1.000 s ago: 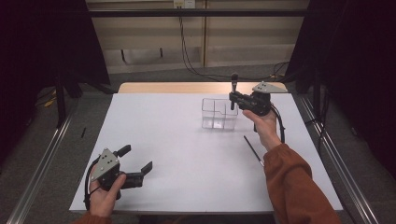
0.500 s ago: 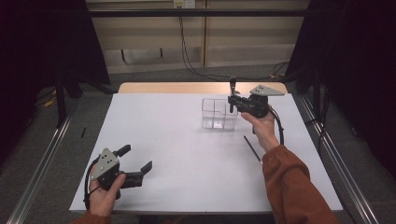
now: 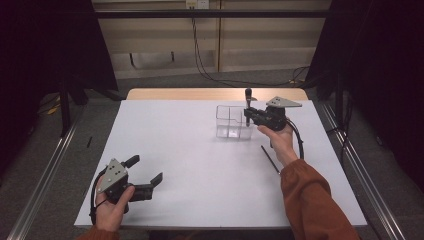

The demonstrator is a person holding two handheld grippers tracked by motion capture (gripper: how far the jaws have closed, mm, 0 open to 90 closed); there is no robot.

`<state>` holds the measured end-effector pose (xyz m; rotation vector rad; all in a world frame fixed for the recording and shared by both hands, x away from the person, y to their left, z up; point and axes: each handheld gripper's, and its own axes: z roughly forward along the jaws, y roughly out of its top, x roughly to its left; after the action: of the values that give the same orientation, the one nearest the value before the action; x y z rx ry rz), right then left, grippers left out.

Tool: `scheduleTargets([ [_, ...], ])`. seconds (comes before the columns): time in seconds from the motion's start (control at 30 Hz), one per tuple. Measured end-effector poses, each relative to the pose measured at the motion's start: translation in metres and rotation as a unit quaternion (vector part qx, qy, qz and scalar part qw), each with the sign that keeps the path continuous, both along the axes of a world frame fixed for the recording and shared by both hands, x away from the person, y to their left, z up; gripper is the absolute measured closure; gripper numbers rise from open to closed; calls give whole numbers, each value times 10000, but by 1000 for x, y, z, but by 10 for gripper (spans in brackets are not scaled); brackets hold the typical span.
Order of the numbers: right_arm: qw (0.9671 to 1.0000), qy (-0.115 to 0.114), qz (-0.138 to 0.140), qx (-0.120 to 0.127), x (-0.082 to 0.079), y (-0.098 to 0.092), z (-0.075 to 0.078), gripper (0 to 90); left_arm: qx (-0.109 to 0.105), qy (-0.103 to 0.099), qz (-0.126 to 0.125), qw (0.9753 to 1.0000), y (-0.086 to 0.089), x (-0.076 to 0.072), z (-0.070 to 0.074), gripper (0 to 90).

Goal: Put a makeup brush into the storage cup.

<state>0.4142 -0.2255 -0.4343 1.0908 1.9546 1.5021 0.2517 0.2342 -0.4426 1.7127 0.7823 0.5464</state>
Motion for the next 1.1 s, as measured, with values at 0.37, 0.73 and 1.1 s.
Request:
scheduleTargets([
  [0.37, 10000, 93, 12, -16, 1, -1, -8, 795, 41, 43, 31, 10000, 1, 1, -1, 25],
  [0.73, 9998, 179, -17, -48, 2, -2, -13, 793, 46, 41, 43, 10000, 1, 1, -1, 24],
  [1.1, 9997, 234, -27, -21, 2, -3, -14, 754, 70, 78, 33, 9999, 1, 3, -4, 24],
])
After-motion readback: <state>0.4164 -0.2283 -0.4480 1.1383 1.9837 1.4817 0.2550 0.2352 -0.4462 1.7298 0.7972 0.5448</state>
